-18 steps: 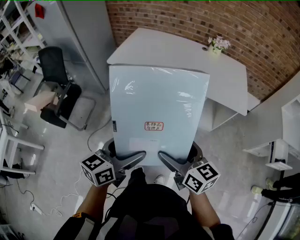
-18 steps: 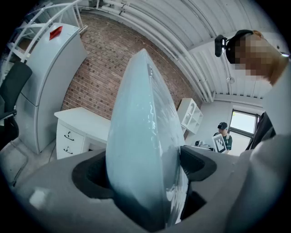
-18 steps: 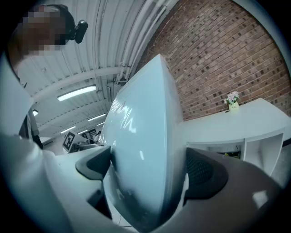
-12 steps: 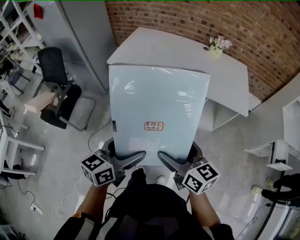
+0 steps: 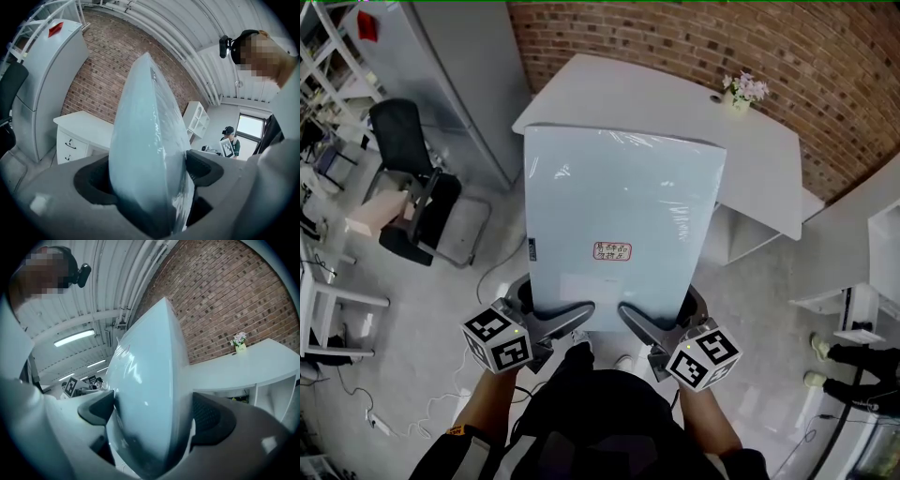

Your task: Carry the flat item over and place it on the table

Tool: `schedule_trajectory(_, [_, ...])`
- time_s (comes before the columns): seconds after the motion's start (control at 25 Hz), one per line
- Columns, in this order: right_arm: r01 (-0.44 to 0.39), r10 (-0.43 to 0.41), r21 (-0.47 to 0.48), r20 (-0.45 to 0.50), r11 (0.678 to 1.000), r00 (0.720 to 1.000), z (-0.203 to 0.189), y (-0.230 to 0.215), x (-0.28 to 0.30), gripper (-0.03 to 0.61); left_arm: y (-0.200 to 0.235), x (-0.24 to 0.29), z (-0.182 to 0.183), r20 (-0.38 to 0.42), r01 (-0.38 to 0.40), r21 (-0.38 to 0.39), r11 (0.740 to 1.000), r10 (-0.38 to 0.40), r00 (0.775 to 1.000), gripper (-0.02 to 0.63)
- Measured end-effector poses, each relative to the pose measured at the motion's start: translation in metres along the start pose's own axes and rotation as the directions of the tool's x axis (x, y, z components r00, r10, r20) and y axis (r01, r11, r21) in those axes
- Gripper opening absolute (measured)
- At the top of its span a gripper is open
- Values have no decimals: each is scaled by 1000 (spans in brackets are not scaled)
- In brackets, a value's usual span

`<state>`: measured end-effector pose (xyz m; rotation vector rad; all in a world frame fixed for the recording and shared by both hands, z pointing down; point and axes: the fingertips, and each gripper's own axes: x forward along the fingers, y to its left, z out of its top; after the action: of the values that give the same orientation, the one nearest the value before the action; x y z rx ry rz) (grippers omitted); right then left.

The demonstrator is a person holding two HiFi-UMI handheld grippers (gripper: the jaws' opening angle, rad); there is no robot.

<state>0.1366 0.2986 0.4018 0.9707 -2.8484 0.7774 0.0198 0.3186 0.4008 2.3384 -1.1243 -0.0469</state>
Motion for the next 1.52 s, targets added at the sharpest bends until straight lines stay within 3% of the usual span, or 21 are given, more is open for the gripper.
schedule_trajectory(0.52, [85,-85,17,17,996,996,18,-26,41,506,45,33,26,-12,81,-2,997,-81,997,474])
schedule_trajectory(1.0, [143,-144,20,26,989,989,19,-22,84,508,89,31,42,-36,130,-18,991,-131,991,474])
schedule_trajectory(1.52, [154,-154,28,11,988,988,26,-30,118,508,122,38,54,-31,128,-41,991,-129,991,476])
